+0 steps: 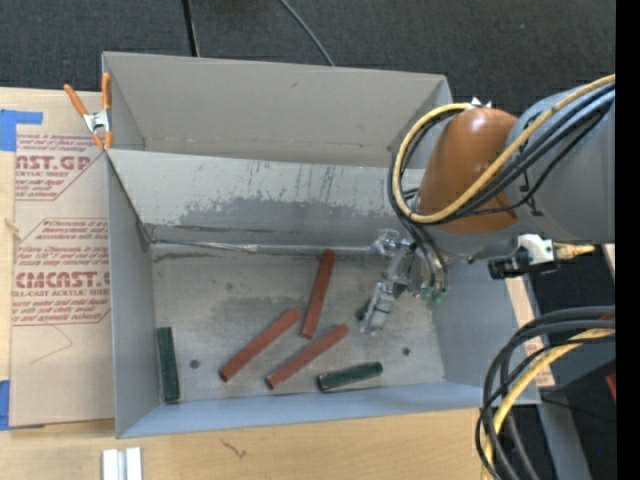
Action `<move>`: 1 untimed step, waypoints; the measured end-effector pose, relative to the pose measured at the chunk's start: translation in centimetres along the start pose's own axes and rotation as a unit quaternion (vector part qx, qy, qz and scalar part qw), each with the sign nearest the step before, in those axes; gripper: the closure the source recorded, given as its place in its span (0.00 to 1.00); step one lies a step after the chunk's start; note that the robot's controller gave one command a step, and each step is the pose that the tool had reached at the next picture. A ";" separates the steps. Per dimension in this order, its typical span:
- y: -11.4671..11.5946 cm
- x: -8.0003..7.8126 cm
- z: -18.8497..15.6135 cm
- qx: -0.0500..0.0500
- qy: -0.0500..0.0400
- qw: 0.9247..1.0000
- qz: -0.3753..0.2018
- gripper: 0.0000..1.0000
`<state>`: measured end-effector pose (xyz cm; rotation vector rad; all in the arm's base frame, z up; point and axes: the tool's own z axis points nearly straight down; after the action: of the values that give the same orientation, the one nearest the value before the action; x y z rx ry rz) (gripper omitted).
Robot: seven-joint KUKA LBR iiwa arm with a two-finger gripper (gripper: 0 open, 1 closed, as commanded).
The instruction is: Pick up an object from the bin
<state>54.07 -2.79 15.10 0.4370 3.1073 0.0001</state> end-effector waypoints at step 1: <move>0.5 1.1 3.7 0.001 0.003 1.000 0.002 1.00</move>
Offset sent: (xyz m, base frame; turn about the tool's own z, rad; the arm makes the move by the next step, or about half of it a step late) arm 0.0000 0.0000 0.0000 0.0000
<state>53.13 -2.05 11.40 0.4443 3.1118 -0.0013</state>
